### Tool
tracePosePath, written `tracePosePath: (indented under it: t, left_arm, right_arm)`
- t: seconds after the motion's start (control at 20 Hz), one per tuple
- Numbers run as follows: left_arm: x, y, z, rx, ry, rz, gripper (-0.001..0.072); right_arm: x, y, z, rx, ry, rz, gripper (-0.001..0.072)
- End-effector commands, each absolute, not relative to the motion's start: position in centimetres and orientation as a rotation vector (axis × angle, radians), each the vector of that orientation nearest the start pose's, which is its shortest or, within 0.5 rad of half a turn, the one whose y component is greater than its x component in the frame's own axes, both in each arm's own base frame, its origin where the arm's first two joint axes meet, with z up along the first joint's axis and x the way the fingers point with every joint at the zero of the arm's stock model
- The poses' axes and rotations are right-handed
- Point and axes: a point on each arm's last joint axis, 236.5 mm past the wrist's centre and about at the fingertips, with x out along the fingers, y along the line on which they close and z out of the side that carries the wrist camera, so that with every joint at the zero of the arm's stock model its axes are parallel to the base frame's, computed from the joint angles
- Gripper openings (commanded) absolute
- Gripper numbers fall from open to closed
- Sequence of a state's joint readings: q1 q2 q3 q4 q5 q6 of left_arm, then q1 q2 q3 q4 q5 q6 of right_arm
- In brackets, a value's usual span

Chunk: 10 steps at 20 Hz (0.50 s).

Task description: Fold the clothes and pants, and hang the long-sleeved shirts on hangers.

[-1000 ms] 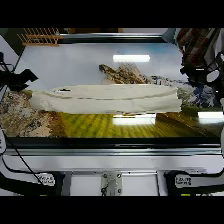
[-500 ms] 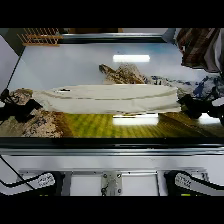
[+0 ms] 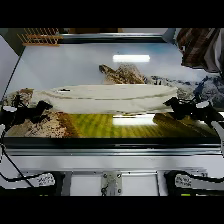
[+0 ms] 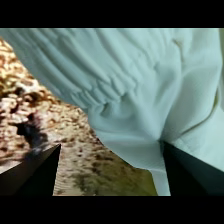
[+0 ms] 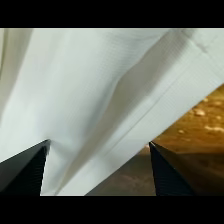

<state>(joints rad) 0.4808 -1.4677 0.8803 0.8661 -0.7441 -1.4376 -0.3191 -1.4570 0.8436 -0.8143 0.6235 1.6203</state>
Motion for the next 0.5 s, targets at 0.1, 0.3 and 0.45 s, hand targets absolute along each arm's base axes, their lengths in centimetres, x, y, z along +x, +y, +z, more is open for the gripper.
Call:
tracePosePath:
  t: [0.1,0.3,0.45]
  left_arm:
    - [41.6,8.4,-10.1,-0.881,1.014,0.258,0.0683]
    - [41.3,8.4,-10.1,-0.889,1.022,0.256,0.0039]
    - [40.9,9.0,-9.3,-0.901,1.016,0.257,0.0012]
  right_arm:
    - [42.7,-2.6,-11.4,1.002,1.027,-0.287,0.0719]
    - [42.9,-2.3,-11.7,0.966,1.026,-0.272,0.0232]
    - [42.9,-2.5,-10.8,0.930,1.014,-0.251,0.0013]
